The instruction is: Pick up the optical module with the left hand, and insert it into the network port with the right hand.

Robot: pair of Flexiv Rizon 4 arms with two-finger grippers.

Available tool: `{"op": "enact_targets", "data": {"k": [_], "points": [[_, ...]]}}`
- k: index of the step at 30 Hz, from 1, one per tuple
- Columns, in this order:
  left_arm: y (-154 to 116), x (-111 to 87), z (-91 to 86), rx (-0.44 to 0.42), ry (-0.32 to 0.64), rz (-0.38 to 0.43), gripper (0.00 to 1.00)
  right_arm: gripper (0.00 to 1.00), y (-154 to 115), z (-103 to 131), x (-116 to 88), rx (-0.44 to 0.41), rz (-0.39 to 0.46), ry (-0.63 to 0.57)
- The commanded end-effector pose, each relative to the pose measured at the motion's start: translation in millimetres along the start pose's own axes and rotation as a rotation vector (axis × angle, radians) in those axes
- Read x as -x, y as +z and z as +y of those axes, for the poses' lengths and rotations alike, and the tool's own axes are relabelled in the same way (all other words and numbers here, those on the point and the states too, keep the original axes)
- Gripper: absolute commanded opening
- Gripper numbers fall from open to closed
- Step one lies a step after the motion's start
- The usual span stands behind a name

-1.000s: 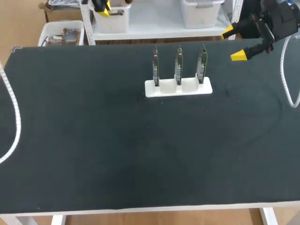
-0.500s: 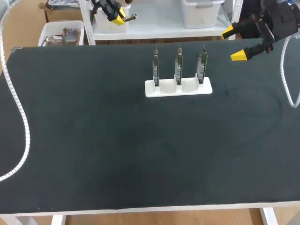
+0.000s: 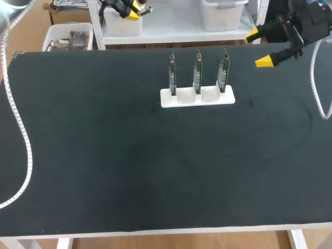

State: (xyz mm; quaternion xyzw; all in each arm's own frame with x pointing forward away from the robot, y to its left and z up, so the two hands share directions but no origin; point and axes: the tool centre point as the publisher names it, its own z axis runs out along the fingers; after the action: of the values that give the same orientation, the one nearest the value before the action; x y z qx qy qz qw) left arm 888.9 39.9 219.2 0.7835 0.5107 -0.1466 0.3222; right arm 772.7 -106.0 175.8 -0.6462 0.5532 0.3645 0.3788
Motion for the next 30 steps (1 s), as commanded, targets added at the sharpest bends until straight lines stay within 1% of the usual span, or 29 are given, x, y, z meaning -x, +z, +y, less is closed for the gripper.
{"op": "enact_targets", "data": {"k": [1, 2, 30], "points": [[-4.8, 5.8, -2.7, -0.006, 0.032, 0.020, 0.00, 1.00, 0.1, 0.3, 0.3, -0.001, 0.000, -0.001], [-6.5, 5.4, -3.1, -0.013, 0.038, 0.029, 0.00, 1.00, 0.1, 0.3, 0.3, -0.001, 0.000, -0.001], [-6.5, 5.4, -3.1, -0.013, 0.038, 0.029, 0.00, 1.00, 0.1, 0.3, 0.3, -0.001, 0.000, -0.001]]}}
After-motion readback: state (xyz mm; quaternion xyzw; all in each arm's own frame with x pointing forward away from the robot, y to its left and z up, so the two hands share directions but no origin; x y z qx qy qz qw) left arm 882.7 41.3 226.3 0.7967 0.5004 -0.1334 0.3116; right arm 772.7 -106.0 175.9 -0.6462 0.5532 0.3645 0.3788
